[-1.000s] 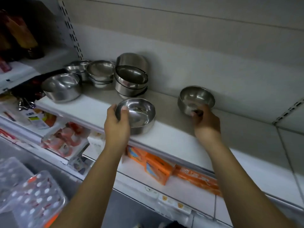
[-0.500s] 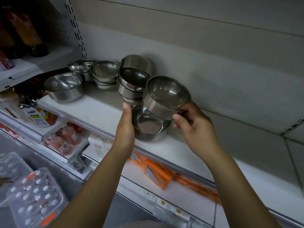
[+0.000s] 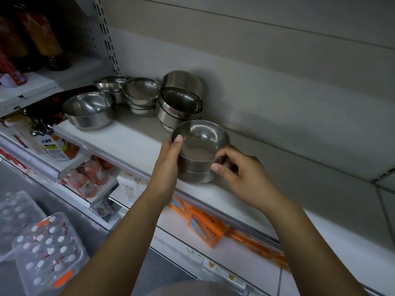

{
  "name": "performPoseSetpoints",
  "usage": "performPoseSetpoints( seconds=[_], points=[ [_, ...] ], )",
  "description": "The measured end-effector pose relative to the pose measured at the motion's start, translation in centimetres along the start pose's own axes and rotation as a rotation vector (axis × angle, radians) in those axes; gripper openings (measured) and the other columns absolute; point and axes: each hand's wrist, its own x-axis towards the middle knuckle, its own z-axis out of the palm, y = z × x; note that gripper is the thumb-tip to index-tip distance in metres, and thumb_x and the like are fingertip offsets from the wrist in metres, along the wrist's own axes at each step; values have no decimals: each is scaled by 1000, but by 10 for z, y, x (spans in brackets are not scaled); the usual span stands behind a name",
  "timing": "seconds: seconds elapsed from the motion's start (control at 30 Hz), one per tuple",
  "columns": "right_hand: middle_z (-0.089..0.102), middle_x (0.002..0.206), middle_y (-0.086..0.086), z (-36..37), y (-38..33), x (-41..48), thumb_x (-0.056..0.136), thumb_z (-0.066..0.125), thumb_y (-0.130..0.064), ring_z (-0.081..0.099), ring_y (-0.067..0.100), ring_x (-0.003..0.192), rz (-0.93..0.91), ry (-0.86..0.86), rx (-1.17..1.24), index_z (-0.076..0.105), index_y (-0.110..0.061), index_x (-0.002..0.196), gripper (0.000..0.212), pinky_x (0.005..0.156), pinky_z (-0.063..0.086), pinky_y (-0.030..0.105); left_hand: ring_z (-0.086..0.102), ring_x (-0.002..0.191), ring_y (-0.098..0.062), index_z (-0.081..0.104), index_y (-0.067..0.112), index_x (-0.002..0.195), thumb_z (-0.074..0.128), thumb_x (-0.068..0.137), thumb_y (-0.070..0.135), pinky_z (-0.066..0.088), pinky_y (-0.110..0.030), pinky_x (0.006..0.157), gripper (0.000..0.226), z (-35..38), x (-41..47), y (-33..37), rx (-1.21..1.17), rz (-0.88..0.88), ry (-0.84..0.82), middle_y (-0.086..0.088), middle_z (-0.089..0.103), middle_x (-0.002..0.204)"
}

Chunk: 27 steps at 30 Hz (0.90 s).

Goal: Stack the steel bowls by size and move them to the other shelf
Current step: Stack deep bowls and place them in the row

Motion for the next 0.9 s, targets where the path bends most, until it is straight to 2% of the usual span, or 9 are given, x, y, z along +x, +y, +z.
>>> performPoseSetpoints(
  seconds=[0.13, 0.23, 0.3, 0.37, 0.47, 0.57, 0.7, 0.77, 0.9],
  points=[
    [55, 73, -3, -9, 2, -1, 94, 73, -27, 51, 6, 66, 15, -23, 102, 71, -29, 118, 24, 69, 44, 15, 64, 122, -16, 63, 27, 132, 51, 92, 48, 49, -34, 95, 47, 3, 1, 1, -34, -42, 33, 4, 73, 125],
    [54, 69, -14, -15, 1, 3, 96, 69, -38, 50, 0, 63, 50, 153, 143, 69, -38, 118, 22, 63, 41, 11, 63, 122, -17, 63, 27, 131, 49, 96, 44, 48, -34, 94, 42, 4, 2, 2, -27, -51, 59, 3, 72, 124],
    [62, 85, -17, -14, 2, 10, 97, 66, -41, 56, -1, 71, 87, 311, 186, 68, -44, 112, 16, 66, 42, 9, 61, 122, -17, 63, 27, 132, 47, 98, 43, 47, -35, 93, 40, 6, 1, 3, -20, -58, 80, 2, 71, 126],
    [62, 113, -14, -6, 2, 18, 99, 61, -42, 60, -6, 87, 113, 337, 214, 65, -48, 115, 17, 75, 45, 6, 61, 121, -19, 63, 24, 130, 48, 98, 43, 46, -33, 89, 40, 7, 1, 5, -15, -71, 106, 1, 70, 125],
    [66, 112, -18, 10, 8, 26, 101, 58, -48, 64, -4, 95, 177, 271, 310, 61, -57, 113, 15, 90, 56, 25, 63, 115, -21, 67, 23, 120, 45, 103, 35, 46, -32, 83, 30, 9, 2, 9, -26, -93, 146, -2, 72, 118],
    [71, 100, -18, 13, 11, 35, 100, 61, -44, 66, 0, 91, 166, 278, 308, 66, -46, 107, 9, 87, 56, 30, 64, 99, -18, 69, 24, 101, 44, 105, 31, 46, -31, 77, 26, 6, 5, 18, -64, -129, 188, -1, 73, 101],
    [72, 95, -15, -2, 5, 63, 98, 67, -35, 64, -6, 87, 71, 306, 176, 69, -29, 96, 7, 77, 47, 15, 62, 94, -19, 68, 24, 94, 42, 106, 31, 47, -32, 78, 30, -4, 9, 28, -18, -132, 195, -3, 70, 94],
    [72, 97, -16, -11, -4, 88, 96, 71, -34, 64, -7, 91, 3, 318, 122, 71, -25, 103, 12, 80, 48, 13, 63, 94, -21, 69, 24, 95, 40, 106, 31, 48, -33, 79, 31, -10, 15, 33, 25, -133, 177, -5, 71, 95],
    [66, 121, -14, -24, -25, 146, 90, 78, -40, 61, 5, 117, -90, 203, -23, 65, -23, 129, 44, 99, 49, 26, 65, 96, -24, 70, 22, 93, 46, 104, 31, 49, -39, 92, 28, -24, 30, 45, 50, -182, 143, -7, 72, 95]
  ],
)
